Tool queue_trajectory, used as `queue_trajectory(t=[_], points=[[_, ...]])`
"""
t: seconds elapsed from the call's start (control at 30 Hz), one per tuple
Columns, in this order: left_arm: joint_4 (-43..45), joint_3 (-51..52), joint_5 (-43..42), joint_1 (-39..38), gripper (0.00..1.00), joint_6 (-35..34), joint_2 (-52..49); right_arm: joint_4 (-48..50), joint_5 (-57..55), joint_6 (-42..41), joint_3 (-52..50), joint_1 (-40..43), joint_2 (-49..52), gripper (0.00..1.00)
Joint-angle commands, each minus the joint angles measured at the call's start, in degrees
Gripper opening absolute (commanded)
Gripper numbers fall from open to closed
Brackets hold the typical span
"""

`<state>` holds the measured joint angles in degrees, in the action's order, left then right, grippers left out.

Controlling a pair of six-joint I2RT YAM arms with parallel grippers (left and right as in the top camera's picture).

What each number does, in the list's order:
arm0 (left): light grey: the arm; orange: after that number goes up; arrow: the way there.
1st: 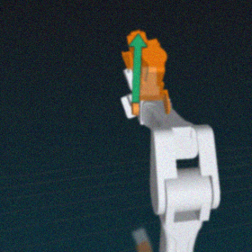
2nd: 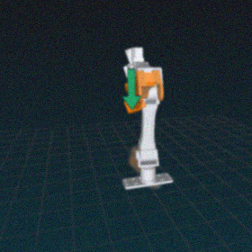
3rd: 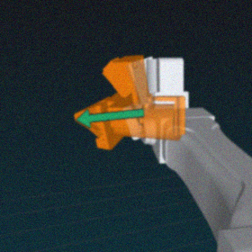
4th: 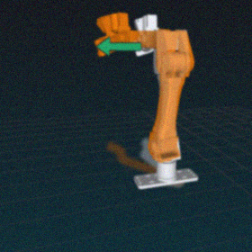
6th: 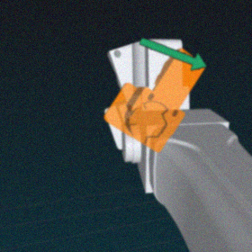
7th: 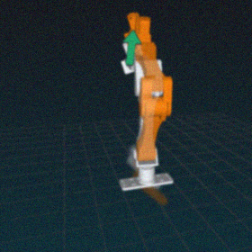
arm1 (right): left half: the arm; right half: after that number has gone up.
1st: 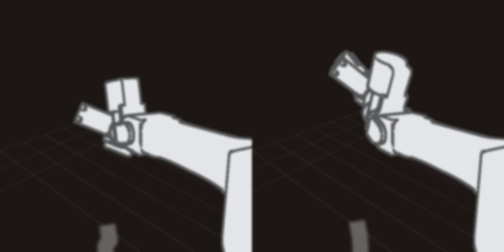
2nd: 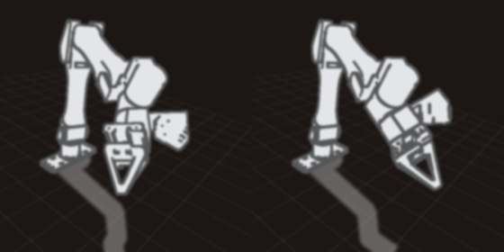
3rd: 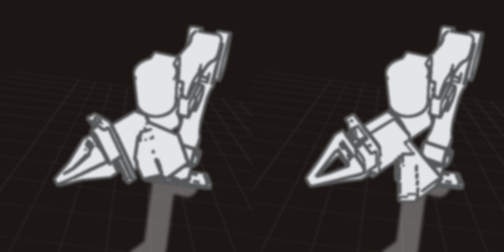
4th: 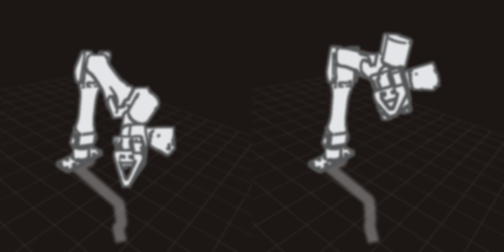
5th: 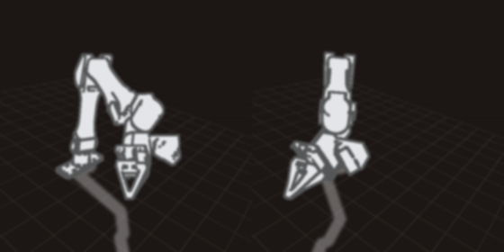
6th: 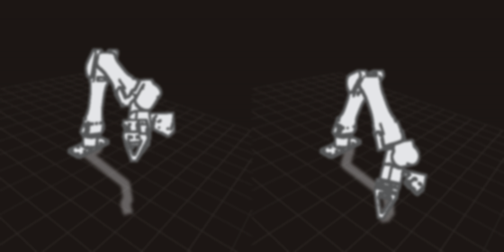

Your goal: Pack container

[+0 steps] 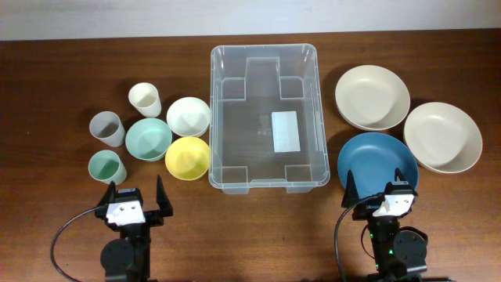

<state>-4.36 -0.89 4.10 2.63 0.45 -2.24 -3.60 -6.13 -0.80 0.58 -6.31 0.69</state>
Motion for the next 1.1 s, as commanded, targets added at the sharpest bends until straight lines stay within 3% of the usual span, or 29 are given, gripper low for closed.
queue_trajectory(t=[0.0,0.2,0.4,0.6,0.67,0.77,0.87,1.07], points=[[-0.02,0.37,-0.2,-0.24,1.0,0.9,0.59,-0.5,-0.07,0.37,-0.26,0.39,-0.48,0.99],[-0.02,0.37,-0.2,-0.24,1.0,0.87,0.59,0.57,0.9,-1.4,3.39,0.35,-0.46,0.99],[-0.02,0.37,-0.2,-0.24,1.0,0.9,0.59,-12.94,-11.1,-2.91,24.96,0.39,8.41,0.99],[-0.02,0.35,-0.2,-0.24,1.0,0.87,0.59,-22.29,-12.37,-2.84,46.03,0.39,28.52,0.99],[-0.02,0.37,-0.2,-0.24,1.0,0.87,0.59,-27.91,-12.22,-2.62,55.87,0.39,41.59,0.99],[-0.02,0.35,-0.2,-0.24,1.0,0.87,0.59,-30.93,-9.75,-2.6,61.79,0.44,50.51,0.99],[-0.02,0.37,-0.2,-0.24,0.99,0.87,0.59,-36.68,1.38,-2.43,72.15,3.04,66.07,0.99],[-0.02,0.35,-0.2,-0.24,1.0,0.87,0.59,-39.93,13.14,-2.47,81.15,10.12,79.71,0.99]])
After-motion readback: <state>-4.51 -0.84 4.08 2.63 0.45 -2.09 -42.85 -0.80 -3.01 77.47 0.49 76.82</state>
